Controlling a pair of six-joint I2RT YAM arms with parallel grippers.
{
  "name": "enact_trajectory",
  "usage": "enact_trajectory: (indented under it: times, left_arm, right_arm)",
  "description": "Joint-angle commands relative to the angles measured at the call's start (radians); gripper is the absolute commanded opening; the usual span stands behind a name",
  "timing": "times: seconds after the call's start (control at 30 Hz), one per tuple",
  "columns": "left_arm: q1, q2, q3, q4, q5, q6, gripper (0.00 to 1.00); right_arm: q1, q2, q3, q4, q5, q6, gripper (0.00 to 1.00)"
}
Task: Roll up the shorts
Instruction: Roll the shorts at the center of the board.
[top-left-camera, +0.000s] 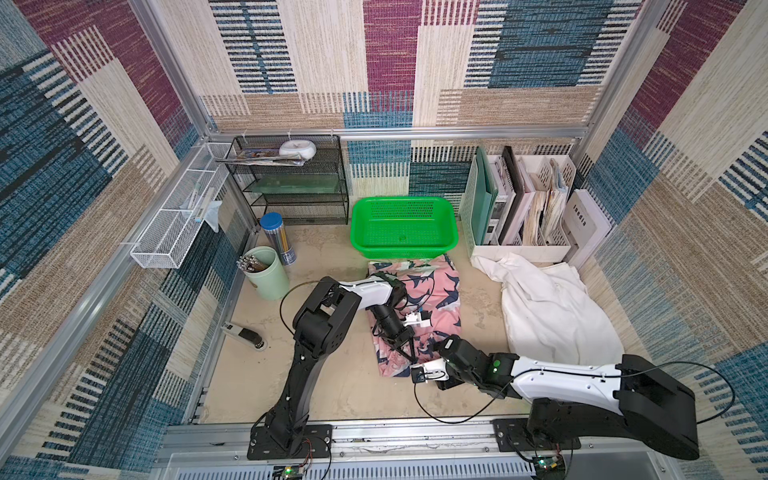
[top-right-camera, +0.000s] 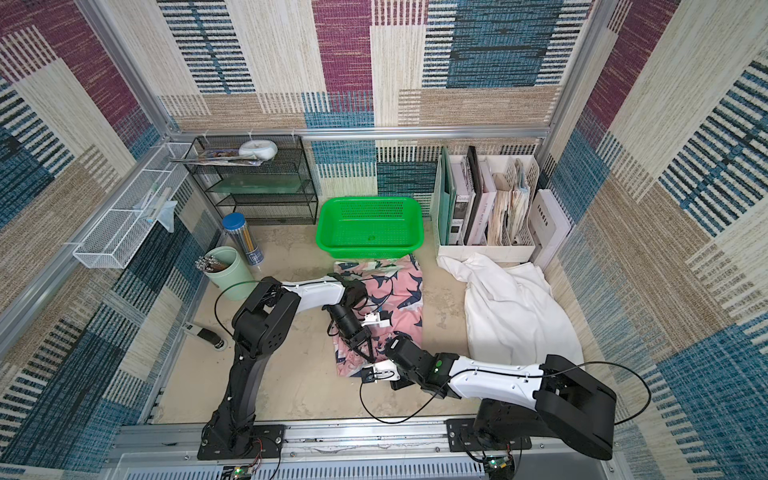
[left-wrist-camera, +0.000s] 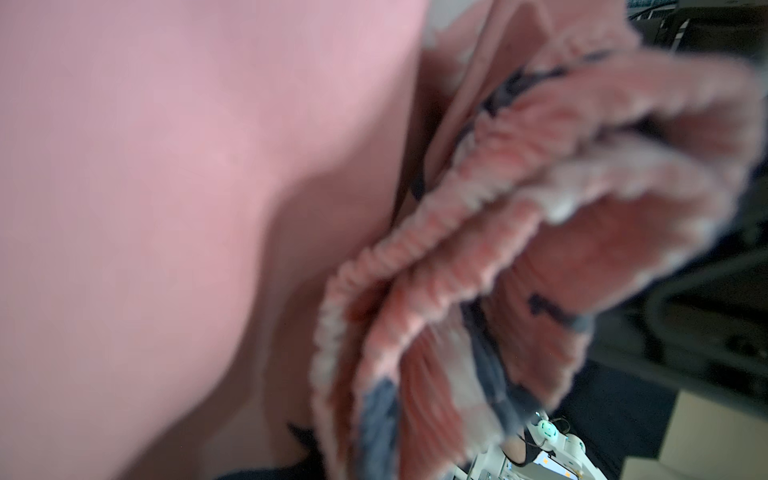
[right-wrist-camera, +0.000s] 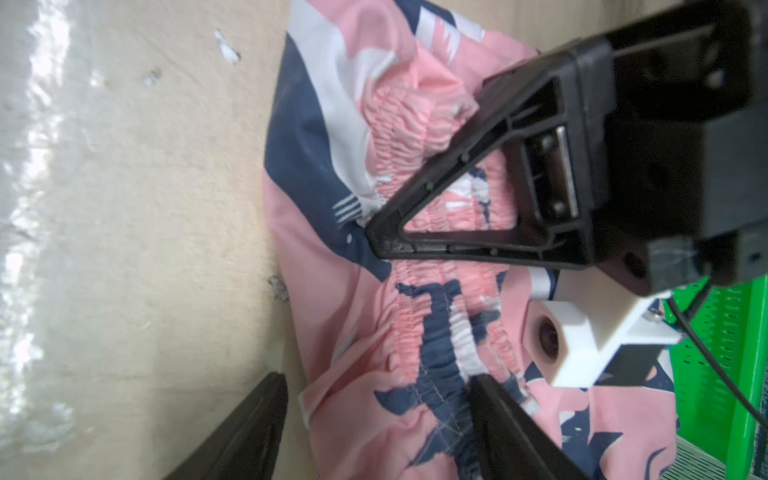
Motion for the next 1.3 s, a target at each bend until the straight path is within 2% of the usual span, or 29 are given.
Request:
enact_trajectory:
  times: [0.0,0.33,0.53,0.7,0.87,1.0,1.17,1.27]
  left_arm:
    - [0.000,-0.002,-0.003,0.003,-0.039,0.022,0.00]
    - [0.008,-0.007,-0.006,0.003,-0.024,0.045,0.00]
    - [0.016,-0.019,-0.010,0.004,-0.021,0.051,0.00]
    - [0.022,-0.036,-0.012,0.002,0.001,0.057,0.04]
    - [0.028,-0.059,-0.016,0.004,-0.006,0.056,0.10]
    - [0.039,-0.118,-0.034,0.032,-0.005,0.044,0.13]
    - [0.061,-0.190,-0.054,0.053,-0.024,0.020,0.24]
    - [0.080,-0.241,-0.070,0.063,-0.034,0.011,0.25]
  right_arm:
    - [-0.004,0.037,0.005,0.016,-0.036,-0.007,0.74]
    - [-0.030,0.120,0.015,-0.032,-0.127,0.027,0.65]
    - [-0.052,0.168,0.030,-0.075,-0.170,0.017,0.49]
    - [-0.075,0.199,0.038,-0.086,-0.188,0.027,0.22]
    - [-0.085,0.234,0.062,-0.092,-0.201,0.061,0.00]
    - [-0.088,0.233,0.081,-0.120,-0.206,0.095,0.00]
    - [-0.107,0.178,0.074,-0.126,-0.223,0.128,0.00]
    - [-0.133,0.137,0.076,-0.130,-0.260,0.155,0.00]
